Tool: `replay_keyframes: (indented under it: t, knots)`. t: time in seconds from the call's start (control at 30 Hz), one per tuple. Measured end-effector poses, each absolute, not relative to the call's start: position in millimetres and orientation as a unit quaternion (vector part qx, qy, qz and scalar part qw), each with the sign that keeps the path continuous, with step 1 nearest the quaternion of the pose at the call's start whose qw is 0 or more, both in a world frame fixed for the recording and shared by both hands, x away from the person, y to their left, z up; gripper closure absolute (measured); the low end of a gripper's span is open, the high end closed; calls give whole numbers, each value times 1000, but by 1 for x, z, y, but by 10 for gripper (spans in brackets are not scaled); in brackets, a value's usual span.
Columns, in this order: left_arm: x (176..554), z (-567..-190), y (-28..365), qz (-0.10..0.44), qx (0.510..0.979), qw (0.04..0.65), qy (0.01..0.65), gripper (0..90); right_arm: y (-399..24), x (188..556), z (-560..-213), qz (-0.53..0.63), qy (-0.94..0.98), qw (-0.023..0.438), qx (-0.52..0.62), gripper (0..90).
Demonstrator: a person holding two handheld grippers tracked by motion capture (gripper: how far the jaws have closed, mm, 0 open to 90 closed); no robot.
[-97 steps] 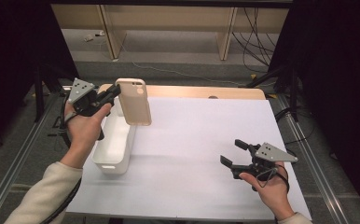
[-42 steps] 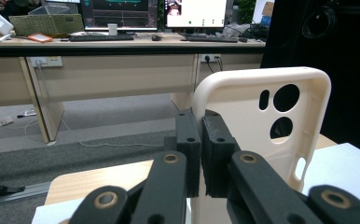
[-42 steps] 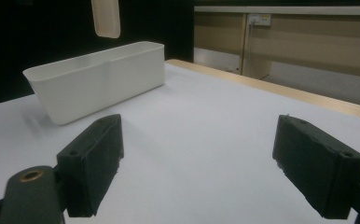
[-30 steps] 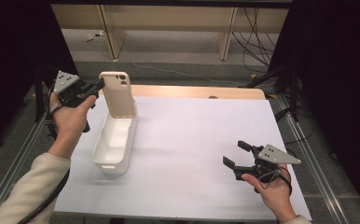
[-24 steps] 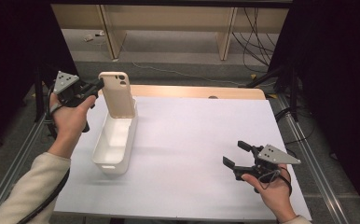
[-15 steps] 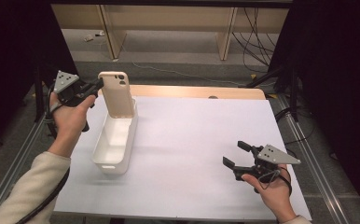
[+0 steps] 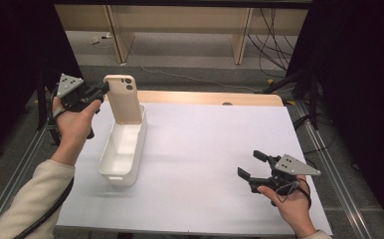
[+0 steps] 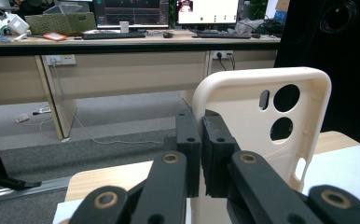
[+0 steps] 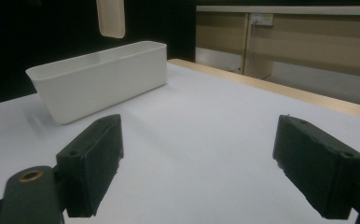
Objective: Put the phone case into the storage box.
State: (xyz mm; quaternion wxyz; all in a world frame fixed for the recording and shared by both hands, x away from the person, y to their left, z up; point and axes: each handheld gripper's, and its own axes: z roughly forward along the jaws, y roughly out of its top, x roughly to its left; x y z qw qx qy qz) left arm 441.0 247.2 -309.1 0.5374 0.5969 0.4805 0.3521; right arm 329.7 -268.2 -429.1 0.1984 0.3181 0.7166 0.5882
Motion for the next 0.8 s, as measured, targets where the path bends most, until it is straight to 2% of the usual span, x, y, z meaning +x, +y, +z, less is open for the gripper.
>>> replay_keyframes:
  t: [0.8]
  knots:
    - [453, -317, 248, 356, 602, 527, 482, 864, -269, 329, -430, 587, 718, 197, 317, 172]
